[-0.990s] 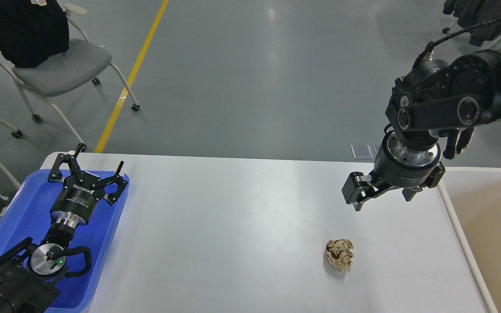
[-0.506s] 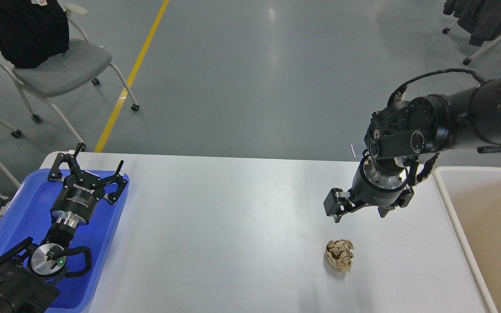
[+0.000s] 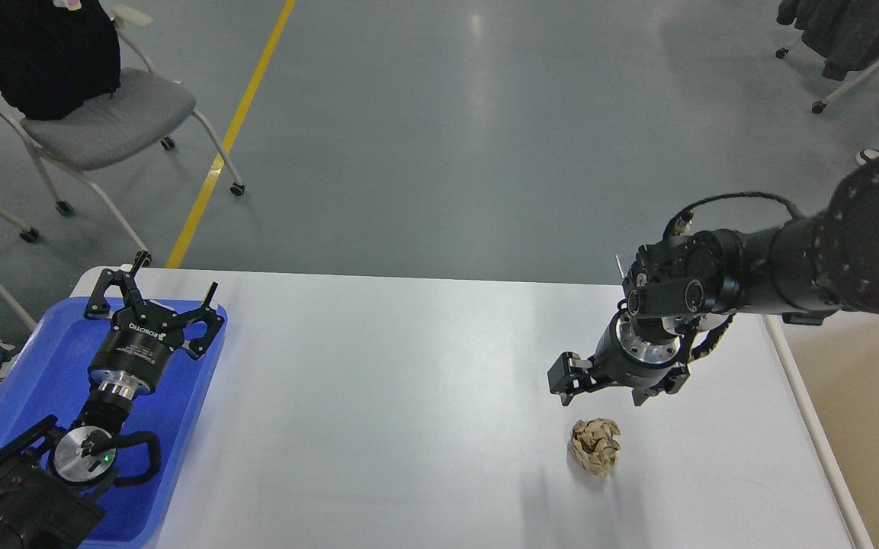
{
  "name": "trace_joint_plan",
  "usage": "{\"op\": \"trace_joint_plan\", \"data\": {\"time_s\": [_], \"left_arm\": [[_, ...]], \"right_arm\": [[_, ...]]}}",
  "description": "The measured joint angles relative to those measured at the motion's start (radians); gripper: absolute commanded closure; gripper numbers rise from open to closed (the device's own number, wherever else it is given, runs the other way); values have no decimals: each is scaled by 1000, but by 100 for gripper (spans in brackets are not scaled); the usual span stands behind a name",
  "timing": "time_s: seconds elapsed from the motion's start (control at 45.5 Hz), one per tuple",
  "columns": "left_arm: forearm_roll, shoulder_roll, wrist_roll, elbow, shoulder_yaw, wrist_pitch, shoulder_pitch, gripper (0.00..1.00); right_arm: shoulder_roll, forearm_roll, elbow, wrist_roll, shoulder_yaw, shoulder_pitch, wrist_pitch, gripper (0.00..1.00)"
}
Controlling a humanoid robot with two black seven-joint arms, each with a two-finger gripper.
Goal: Tidy desktop
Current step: 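Lower the open right gripper toward the crumpled paper ball, then close the right gripper on the paper ball and lift it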
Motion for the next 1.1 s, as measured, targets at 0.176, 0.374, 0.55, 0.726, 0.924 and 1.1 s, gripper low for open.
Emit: {"op": "trace_joint_plan", "data": {"time_s": [0.176, 0.374, 0.55, 0.726, 0.924, 1.1], "left_arm": [[0, 0, 0, 0, 0, 0, 0, 1], [0, 0, 0, 0, 0, 0, 0, 1], [0, 0, 0, 0, 0, -1, 0, 1], [0, 0, 0, 0, 0, -1, 0, 1], [0, 0, 0, 0, 0, -1, 0, 1], [0, 0, 0, 0, 0, -1, 0, 1]], "right_arm": [[0, -1, -52, 1, 3, -75, -15, 0], [1, -6, -105, 2, 5, -161, -38, 0], [1, -13, -138, 3, 6, -217, -59, 0], [1, -20, -168, 3, 6, -262, -79, 0], [1, -27, -189, 3, 7, -295, -104, 0], [1, -31, -202, 2, 10, -313, -124, 0]]}}
